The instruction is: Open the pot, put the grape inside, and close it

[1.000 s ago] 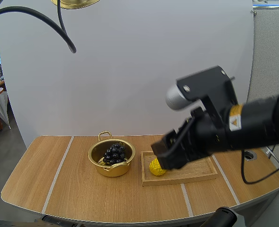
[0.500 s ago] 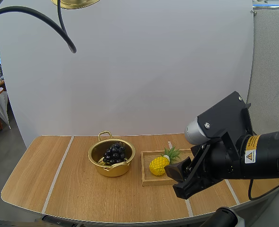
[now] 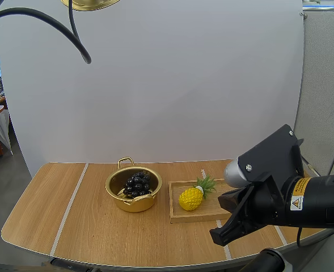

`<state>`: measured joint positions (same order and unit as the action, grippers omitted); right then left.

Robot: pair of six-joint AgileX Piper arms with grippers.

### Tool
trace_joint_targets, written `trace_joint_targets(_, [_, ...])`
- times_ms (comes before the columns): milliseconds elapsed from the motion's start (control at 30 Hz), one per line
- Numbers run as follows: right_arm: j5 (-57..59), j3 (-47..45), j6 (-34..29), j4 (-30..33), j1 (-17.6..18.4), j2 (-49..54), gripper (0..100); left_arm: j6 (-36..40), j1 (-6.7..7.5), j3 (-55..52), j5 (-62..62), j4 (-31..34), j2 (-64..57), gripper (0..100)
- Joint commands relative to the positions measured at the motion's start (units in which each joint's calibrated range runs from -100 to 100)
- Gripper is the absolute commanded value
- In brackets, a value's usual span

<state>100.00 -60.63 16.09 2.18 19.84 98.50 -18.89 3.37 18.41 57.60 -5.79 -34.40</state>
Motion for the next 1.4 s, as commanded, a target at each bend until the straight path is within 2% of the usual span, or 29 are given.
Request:
trace_joint_targets(0, [0.0,-0.13,-0.37,-0.13,-0.26,0.42,0,0.48,0.2,0.39,-2.49,0.45,-0.47,0])
trace_joint_targets(767, [0.0,-0.13,-0.37,-0.63,-0.26,0.42,0,0.48,0.2,0.39,-2.49,0.32,-0.46,0])
trace_joint_targets(867, [0.0,-0.13,-0.37,-0.63,-0.26,0.42,0,0.48,0.2,0.39,4.96,0.05,-0.66,0])
trace_joint_targets(1067, [0.0,-0.13,-0.37,-0.63,-0.26,0.42,0,0.48,0.2,-0.05,42.4,0.19,0.36,0])
trace_joint_targets(1200, [0.0,-0.13,-0.37,-0.63,-0.26,0.42,0,0.48,0.2,-2.48,42.4,0.09,2.44,0])
trace_joint_targets(1367, [0.0,-0.13,-0.37,-0.63,-0.26,0.42,0,0.48,0.2,-10.69,42.4,-0.04,4.15,0])
